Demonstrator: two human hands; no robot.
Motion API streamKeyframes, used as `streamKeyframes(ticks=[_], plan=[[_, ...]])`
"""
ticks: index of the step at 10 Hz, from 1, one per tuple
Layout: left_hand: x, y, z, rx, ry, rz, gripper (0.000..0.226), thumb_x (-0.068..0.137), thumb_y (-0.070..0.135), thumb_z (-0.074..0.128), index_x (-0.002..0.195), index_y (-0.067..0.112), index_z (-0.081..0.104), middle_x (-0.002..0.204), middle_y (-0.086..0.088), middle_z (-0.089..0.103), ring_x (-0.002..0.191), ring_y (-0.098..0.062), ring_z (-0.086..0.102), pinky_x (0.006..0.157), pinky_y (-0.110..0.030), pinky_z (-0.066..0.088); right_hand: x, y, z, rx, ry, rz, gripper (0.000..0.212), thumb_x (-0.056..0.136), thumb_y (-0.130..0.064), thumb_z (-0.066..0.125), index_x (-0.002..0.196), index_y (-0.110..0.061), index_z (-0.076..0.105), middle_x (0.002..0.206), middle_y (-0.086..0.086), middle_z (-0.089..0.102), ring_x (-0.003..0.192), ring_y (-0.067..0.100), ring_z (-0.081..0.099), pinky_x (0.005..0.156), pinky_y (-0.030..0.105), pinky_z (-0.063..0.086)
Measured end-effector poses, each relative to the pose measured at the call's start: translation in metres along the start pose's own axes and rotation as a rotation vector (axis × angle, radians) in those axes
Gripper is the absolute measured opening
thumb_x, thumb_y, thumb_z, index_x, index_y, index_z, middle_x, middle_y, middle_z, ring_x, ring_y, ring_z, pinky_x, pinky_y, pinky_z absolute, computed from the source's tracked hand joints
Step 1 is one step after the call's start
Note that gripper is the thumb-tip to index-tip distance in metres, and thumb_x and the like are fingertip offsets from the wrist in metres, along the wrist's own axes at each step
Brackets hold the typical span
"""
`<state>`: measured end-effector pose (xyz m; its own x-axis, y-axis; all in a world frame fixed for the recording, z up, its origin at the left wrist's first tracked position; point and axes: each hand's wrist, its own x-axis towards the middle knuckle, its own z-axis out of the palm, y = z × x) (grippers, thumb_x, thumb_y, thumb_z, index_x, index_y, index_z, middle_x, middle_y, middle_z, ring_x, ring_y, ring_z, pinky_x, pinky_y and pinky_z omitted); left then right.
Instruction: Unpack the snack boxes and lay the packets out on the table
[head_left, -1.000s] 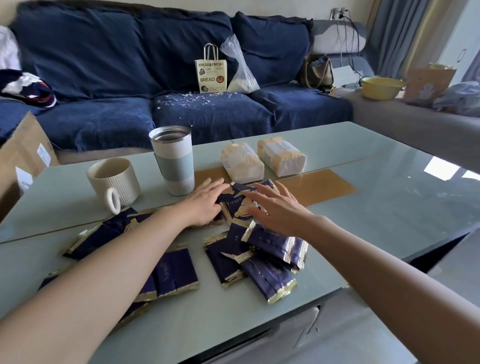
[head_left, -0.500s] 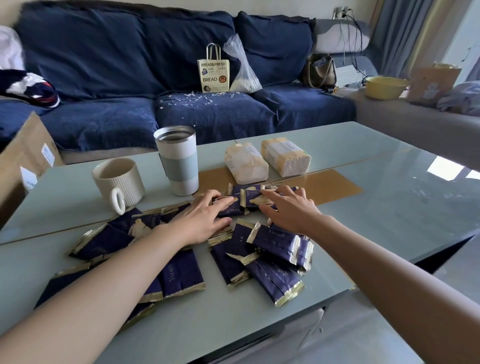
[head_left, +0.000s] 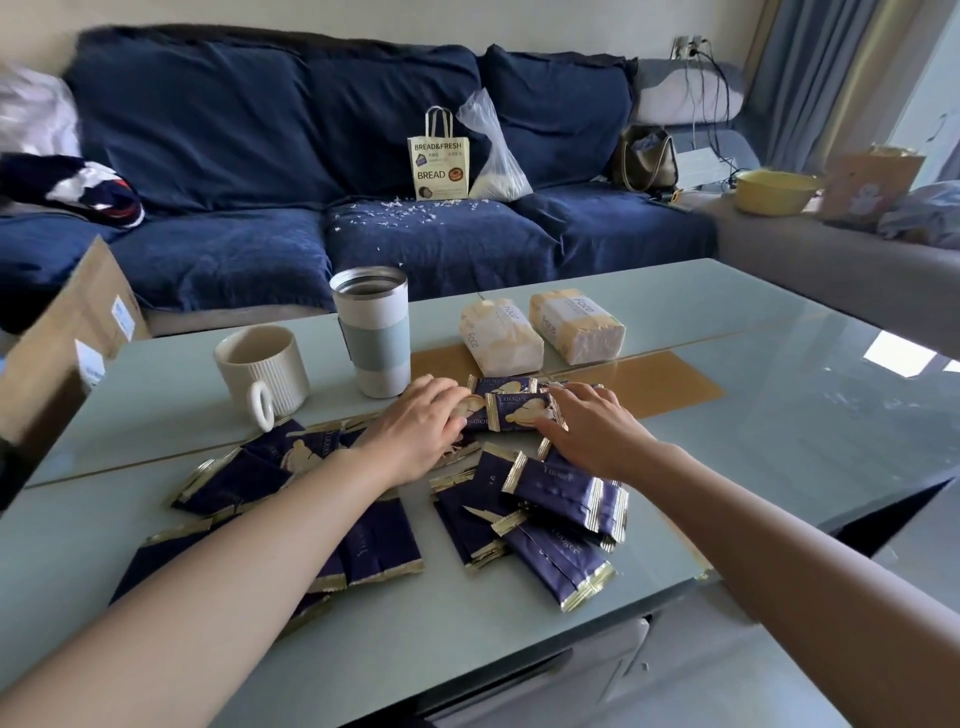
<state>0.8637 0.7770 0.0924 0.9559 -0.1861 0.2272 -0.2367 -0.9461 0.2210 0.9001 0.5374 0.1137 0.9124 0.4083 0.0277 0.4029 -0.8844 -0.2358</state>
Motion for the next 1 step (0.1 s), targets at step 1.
streamKeyframes(ticks=[1], plan=[[-0.0111,0.0023,-0.0146,0.018,-0.002,-0.033,0.042,0.103,0.028,0.036,0.143,0.015,0.040,0.148,-0.001,0.040,0.141,-0.020,0.028,0.115,-0.037,0.027,0.0023,-0.0024,0.0016,-0.013,0.026,-0.049,0.053,0.097,-0.051,0.039,0.136,-0.016,0.044,0.148,0.010,0.043,0.137,0.035,0.033,0.112,0.048,0.031]])
